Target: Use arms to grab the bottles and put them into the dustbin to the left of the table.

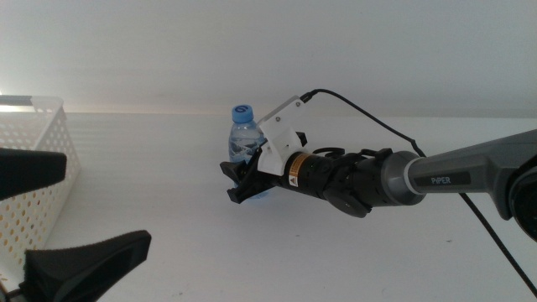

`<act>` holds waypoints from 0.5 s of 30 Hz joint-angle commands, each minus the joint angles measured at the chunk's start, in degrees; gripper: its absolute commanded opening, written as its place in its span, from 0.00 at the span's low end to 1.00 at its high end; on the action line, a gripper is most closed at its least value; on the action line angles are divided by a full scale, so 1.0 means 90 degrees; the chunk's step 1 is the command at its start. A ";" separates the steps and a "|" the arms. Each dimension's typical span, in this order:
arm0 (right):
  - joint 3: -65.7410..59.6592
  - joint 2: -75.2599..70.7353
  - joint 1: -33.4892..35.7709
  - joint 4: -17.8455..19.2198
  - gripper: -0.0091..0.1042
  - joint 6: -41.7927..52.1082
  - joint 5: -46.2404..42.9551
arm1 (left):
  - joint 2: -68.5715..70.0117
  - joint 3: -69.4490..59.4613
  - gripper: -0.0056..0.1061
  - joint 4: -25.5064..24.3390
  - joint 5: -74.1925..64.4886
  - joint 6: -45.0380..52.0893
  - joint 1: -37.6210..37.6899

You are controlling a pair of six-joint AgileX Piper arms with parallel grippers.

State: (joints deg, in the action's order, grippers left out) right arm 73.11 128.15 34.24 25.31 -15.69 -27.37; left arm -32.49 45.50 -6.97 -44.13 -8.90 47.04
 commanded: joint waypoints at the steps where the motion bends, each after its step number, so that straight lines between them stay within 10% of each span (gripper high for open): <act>1: 0.0095 -0.0063 0.0009 -0.0025 0.09 -0.0159 -0.0300 | 0.0022 -0.0030 0.89 0.0034 0.0118 0.0006 0.0037; 15: 0.0095 -0.0039 0.0009 0.0125 0.10 -0.0256 0.0159 | 0.0022 -0.0030 0.89 0.0034 0.0118 0.0006 0.0037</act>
State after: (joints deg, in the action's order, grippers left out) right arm 73.40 128.28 34.29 25.86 -18.54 -26.49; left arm -32.49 45.50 -6.97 -44.13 -8.90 47.04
